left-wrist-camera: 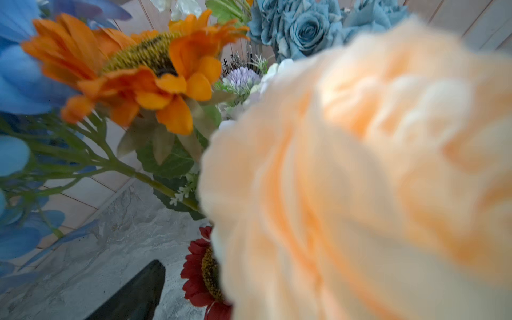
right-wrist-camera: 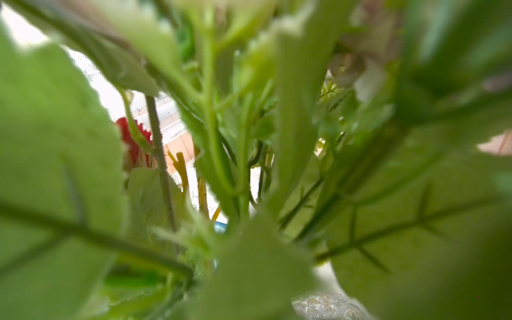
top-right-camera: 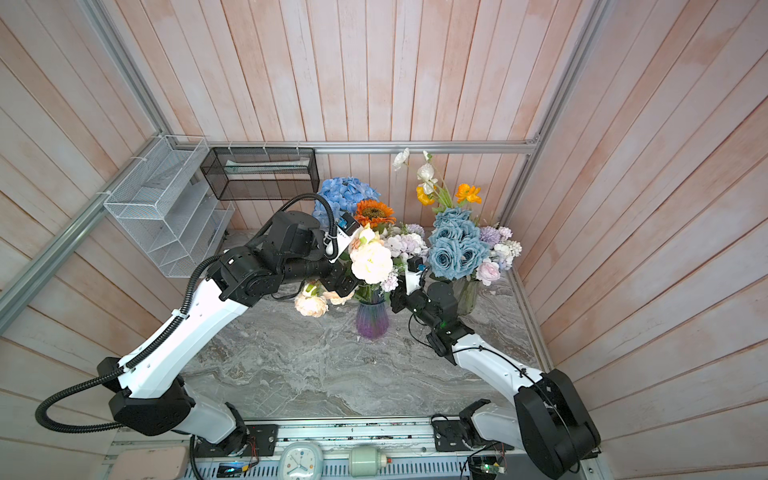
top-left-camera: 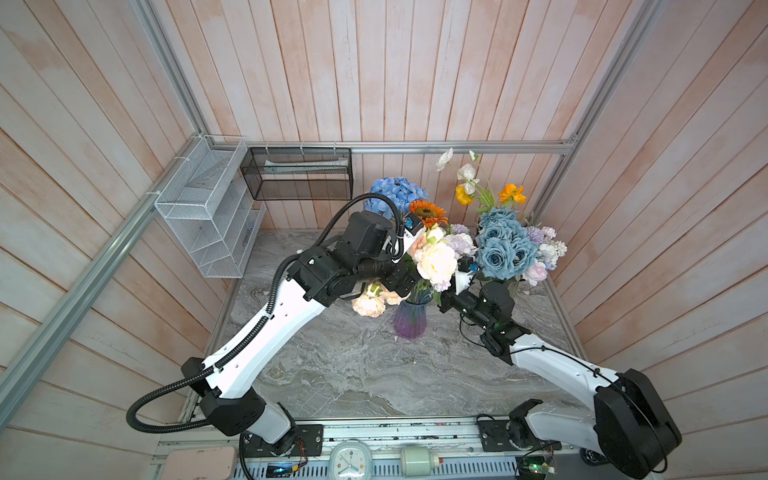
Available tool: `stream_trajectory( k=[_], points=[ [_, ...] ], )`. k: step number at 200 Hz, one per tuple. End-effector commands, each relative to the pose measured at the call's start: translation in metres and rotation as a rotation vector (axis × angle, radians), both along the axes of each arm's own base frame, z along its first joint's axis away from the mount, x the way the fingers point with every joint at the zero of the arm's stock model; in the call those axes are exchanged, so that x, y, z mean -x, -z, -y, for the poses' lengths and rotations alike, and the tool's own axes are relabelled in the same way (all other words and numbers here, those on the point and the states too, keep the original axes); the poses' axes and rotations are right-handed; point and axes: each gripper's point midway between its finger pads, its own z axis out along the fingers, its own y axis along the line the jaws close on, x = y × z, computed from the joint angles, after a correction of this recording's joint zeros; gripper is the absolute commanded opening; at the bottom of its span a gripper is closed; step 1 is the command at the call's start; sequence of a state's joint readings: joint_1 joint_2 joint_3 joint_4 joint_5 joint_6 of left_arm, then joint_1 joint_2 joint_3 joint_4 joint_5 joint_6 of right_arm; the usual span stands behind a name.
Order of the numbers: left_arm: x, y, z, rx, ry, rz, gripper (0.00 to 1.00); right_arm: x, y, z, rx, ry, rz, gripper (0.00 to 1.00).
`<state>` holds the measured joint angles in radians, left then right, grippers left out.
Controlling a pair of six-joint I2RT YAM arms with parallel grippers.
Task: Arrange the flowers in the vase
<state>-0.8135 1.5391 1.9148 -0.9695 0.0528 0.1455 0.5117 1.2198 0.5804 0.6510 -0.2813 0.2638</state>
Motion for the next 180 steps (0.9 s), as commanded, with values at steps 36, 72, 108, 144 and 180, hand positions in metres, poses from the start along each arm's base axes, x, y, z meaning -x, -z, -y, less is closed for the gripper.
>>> stream_trajectory(
  k=[36, 72, 108, 144, 180],
  points=[
    [0.006, -0.019, -0.025, -0.018, -0.063, 0.017, 1.00, 0.006, 0.034, 0.003, 0.124, -0.002, -0.108, 0.22],
    [-0.011, -0.040, -0.040, 0.027, -0.181, 0.129, 1.00, 0.006, 0.031, 0.004, 0.117, 0.007, -0.104, 0.24],
    [-0.023, -0.060, -0.054, 0.090, -0.262, 0.219, 1.00, 0.007, 0.027, 0.005, 0.108, 0.006, -0.099, 0.24],
    [-0.038, -0.076, -0.080, 0.128, -0.402, 0.312, 1.00, 0.010, 0.029, 0.004, 0.108, -0.001, -0.107, 0.24],
    [-0.049, -0.087, -0.100, 0.245, -0.480, 0.377, 1.00, 0.011, 0.030, -0.002, 0.122, -0.028, -0.110, 0.25]
  ],
)
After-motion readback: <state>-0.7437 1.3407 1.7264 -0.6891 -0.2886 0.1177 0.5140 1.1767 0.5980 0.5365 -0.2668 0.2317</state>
